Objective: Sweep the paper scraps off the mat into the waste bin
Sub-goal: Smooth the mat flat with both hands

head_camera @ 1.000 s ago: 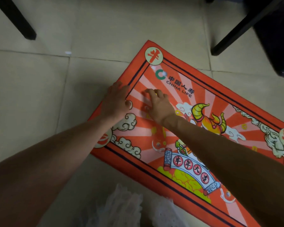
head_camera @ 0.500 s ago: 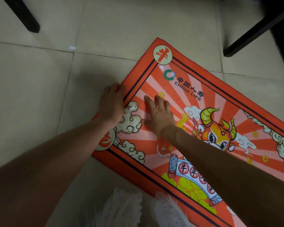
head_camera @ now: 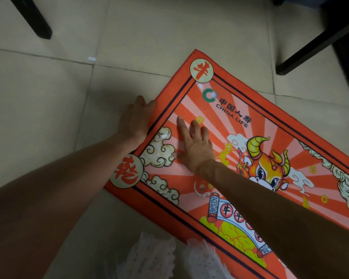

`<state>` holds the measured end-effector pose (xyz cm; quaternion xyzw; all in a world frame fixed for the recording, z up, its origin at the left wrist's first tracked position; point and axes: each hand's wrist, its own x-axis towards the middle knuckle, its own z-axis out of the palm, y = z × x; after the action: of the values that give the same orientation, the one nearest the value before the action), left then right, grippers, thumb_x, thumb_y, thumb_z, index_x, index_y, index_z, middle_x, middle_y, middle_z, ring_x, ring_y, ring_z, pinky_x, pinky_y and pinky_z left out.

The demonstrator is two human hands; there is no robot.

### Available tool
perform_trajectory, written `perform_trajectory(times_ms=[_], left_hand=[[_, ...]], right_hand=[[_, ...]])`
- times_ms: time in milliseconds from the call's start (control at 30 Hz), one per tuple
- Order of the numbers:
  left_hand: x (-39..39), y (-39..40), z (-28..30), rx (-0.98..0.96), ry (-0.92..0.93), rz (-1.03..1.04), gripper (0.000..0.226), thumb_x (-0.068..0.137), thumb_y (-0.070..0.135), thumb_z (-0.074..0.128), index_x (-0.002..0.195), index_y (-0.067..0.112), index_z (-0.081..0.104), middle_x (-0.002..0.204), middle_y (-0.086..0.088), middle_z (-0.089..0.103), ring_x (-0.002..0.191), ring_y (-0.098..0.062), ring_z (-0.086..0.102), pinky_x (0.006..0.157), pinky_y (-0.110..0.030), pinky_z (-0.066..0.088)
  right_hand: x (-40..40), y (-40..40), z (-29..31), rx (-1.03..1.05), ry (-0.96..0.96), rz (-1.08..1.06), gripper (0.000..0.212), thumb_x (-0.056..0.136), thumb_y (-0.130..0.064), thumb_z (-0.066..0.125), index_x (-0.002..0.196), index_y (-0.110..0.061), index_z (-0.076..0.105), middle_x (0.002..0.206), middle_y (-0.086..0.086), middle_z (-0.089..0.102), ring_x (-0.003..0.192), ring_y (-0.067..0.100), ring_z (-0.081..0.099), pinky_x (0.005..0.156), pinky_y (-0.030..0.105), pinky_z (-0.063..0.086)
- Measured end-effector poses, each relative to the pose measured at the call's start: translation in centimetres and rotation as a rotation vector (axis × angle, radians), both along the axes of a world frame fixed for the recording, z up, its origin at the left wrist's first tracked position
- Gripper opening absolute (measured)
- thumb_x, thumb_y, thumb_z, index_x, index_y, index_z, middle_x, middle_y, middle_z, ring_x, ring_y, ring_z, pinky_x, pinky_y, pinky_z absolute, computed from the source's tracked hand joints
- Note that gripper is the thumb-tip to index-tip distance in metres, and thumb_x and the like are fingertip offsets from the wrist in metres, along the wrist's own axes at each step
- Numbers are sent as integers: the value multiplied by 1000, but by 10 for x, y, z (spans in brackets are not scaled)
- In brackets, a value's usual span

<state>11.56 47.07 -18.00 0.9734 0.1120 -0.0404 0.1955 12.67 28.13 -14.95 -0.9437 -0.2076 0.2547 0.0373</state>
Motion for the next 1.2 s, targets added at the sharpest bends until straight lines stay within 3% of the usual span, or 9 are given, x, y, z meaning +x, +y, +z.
perform_trajectory(times_ms=[267, 467, 633, 800, 1000, 1200], left_hand=[[-23, 18, 5, -1, 2, 35, 52, 93, 35, 54, 141, 27, 35, 110, -12, 43, 89, -32, 50, 68, -38, 45], [-49, 44, 10, 51, 16, 112, 69, 92, 38, 56, 151, 32, 21, 117, -14, 39, 91, -34, 48, 67, -37, 39], [-71, 65, 5, 78, 21, 153, 73, 94, 32, 55, 155, 32, 15, 119, -17, 38, 94, -38, 49, 71, -44, 45], [-99, 85, 1, 142, 51, 205, 76, 94, 15, 58, 155, 31, 17, 113, -18, 41, 86, -39, 50, 63, -47, 48], [-133, 105, 4, 147, 66, 287, 74, 95, 34, 56, 156, 33, 13, 109, -18, 42, 88, -37, 50, 65, -49, 49], [-156, 127, 6, 157, 142, 361, 76, 96, 31, 55, 156, 35, 7, 117, -15, 40, 96, -37, 49, 72, -51, 50]], right_hand=[[-11, 20, 1, 10, 7, 52, 108, 86, -41, 66, 149, -35, -21, 159, 11, -9, 145, 40, -4, 114, 55, 22], [-24, 53, 3, 19, 23, 120, 108, 86, -40, 65, 148, -33, -23, 159, 11, -11, 145, 40, -6, 115, 53, 15], [-34, 74, 1, 31, 28, 177, 109, 86, -42, 64, 148, -32, -25, 159, 11, -12, 145, 39, -7, 116, 51, 14], [-52, 97, -4, 51, 28, 250, 107, 88, -42, 62, 148, -31, -25, 160, 10, -11, 145, 39, -7, 116, 51, 14], [-75, 126, -7, 59, 31, 324, 107, 87, -46, 62, 148, -31, -25, 160, 11, -12, 145, 40, -8, 117, 51, 13], [-90, 149, -7, 80, 41, 389, 103, 90, -43, 59, 149, -29, -25, 159, 12, -14, 145, 40, -10, 117, 51, 11]])
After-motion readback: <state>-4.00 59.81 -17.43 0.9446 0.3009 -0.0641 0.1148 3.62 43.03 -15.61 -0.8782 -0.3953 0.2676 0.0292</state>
